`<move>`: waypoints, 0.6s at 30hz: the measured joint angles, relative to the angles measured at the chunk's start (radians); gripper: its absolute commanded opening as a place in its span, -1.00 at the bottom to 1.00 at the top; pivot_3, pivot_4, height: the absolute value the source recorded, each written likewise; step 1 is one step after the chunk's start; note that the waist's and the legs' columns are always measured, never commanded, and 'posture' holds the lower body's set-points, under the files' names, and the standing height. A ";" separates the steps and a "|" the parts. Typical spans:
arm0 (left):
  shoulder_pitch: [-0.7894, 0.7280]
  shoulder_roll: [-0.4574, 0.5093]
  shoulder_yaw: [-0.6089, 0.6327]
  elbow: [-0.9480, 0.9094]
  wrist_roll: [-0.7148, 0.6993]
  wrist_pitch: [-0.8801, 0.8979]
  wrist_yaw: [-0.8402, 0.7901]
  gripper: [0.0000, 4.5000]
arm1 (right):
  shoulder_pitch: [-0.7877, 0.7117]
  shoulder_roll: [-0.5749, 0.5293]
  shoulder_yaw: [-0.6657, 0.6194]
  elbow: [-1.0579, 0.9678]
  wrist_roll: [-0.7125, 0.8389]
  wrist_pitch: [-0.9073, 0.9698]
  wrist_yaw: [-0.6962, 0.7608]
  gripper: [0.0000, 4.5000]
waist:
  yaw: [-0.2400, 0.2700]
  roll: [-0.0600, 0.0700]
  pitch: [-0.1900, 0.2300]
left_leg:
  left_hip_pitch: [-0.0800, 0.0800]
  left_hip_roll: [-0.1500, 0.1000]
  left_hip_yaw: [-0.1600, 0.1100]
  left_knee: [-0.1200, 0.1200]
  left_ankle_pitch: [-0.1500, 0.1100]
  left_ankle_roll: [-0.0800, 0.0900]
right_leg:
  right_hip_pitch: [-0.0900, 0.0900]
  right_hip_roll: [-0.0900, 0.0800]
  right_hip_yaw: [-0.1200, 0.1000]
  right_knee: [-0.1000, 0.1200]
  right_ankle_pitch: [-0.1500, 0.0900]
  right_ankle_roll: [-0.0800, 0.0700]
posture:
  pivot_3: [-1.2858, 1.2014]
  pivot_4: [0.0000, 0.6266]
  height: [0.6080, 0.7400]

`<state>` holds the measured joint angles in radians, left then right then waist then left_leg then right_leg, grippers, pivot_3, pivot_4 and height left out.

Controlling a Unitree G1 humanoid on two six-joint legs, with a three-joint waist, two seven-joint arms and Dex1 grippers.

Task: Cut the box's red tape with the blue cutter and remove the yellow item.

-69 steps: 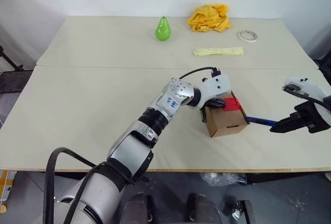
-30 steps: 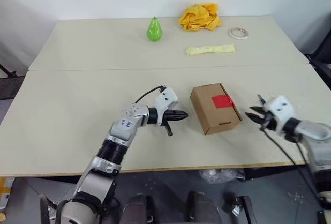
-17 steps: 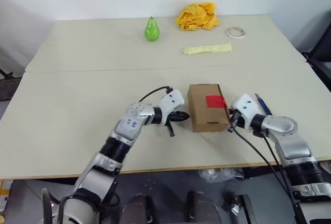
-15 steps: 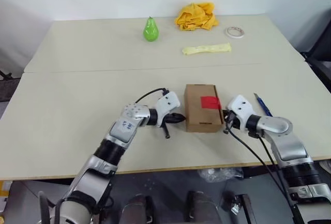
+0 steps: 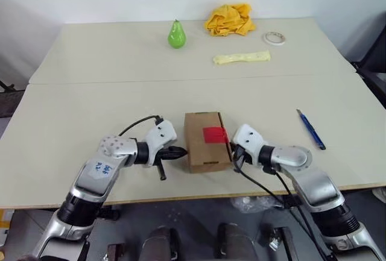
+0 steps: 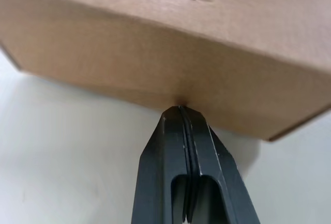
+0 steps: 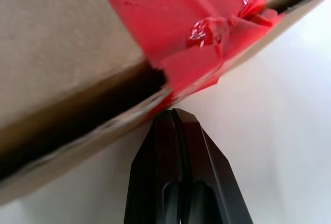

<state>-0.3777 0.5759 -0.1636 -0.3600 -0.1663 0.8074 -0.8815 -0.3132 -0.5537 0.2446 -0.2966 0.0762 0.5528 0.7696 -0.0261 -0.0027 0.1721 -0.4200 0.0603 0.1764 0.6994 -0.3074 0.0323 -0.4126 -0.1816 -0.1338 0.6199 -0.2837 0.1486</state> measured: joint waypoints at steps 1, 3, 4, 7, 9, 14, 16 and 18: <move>0.013 0.008 0.004 -0.020 -0.006 0.016 0.005 -1.00 | 0.008 0.001 0.004 -0.015 0.000 0.011 -0.002 -0.99 | 0.000 0.000 0.000 | 0.000 0.000 0.000 0.000 0.000 0.000 | 0.000 0.000 0.000 0.000 0.000 0.000 | 0.03 -0.52 1.00; 0.058 0.037 0.007 -0.056 -0.021 0.038 0.012 -1.00 | 0.031 -0.006 0.017 -0.055 0.002 0.023 0.003 -0.99 | 0.000 0.000 0.000 | 0.001 0.000 0.000 0.000 0.000 -0.001 | 0.000 0.000 0.000 0.000 0.000 -0.001 | 0.03 -0.52 1.00; 0.074 0.047 0.007 -0.060 -0.024 0.043 0.014 -1.00 | 0.036 -0.008 0.018 -0.067 0.006 0.036 0.004 -0.99 | 0.000 0.000 0.000 | 0.000 0.001 0.000 0.000 0.000 -0.001 | 0.000 0.001 0.000 0.000 -0.001 -0.001 | 0.03 -0.52 1.00; 0.086 0.068 0.009 -0.064 -0.037 0.052 0.024 -1.00 | 0.046 -0.008 0.014 -0.089 0.019 0.063 0.008 -0.99 | 0.000 -0.001 -0.001 | 0.001 0.002 0.000 0.000 0.000 -0.001 | 0.000 0.002 0.000 0.000 -0.001 -0.002 | 0.03 -0.52 1.00; 0.089 0.073 0.013 -0.065 -0.050 0.054 0.032 -1.00 | 0.048 -0.018 0.010 -0.088 0.026 0.056 0.013 -0.99 | 0.001 -0.002 -0.001 | 0.001 0.002 0.000 0.000 0.000 -0.002 | 0.000 0.002 0.000 0.000 -0.001 -0.003 | 0.03 -0.52 1.00; 0.056 0.073 0.042 -0.032 -0.073 -0.017 0.034 -1.00 | 0.065 -0.086 -0.100 -0.091 0.150 0.174 0.075 -0.59 | 0.017 -0.002 -0.001 | 0.000 0.002 0.000 0.000 0.000 -0.001 | 0.000 0.001 0.000 -0.001 -0.001 -0.003 | 0.03 -0.52 1.00; 0.029 0.092 0.073 -0.014 -0.098 -0.043 0.004 -1.00 | 0.065 -0.124 -0.178 -0.093 0.212 0.263 0.093 -0.30 | 0.022 -0.002 -0.001 | 0.000 0.002 0.000 0.001 0.000 -0.001 | 0.000 0.002 0.000 -0.001 -0.001 -0.003 | 0.03 -0.52 1.00; -0.001 0.132 0.109 -0.005 -0.150 -0.045 -0.054 -1.00 | 0.049 -0.158 -0.267 -0.111 0.314 0.401 0.112 -0.02 | 0.023 -0.002 -0.001 | 0.000 0.002 0.000 0.000 0.000 -0.001 | -0.001 0.002 0.000 0.000 -0.002 -0.004 | 0.03 -0.52 1.00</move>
<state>-0.3790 0.7080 -0.0543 -0.3648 -0.3161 0.7624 -0.9359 -0.2644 -0.7122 -0.0221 -0.4081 0.3902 0.9538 0.8816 -0.0034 -0.0047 0.1716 -0.4202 0.0628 0.1767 0.6997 -0.3079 0.0310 -0.4136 -0.1800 -0.1339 0.6196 -0.2855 0.1450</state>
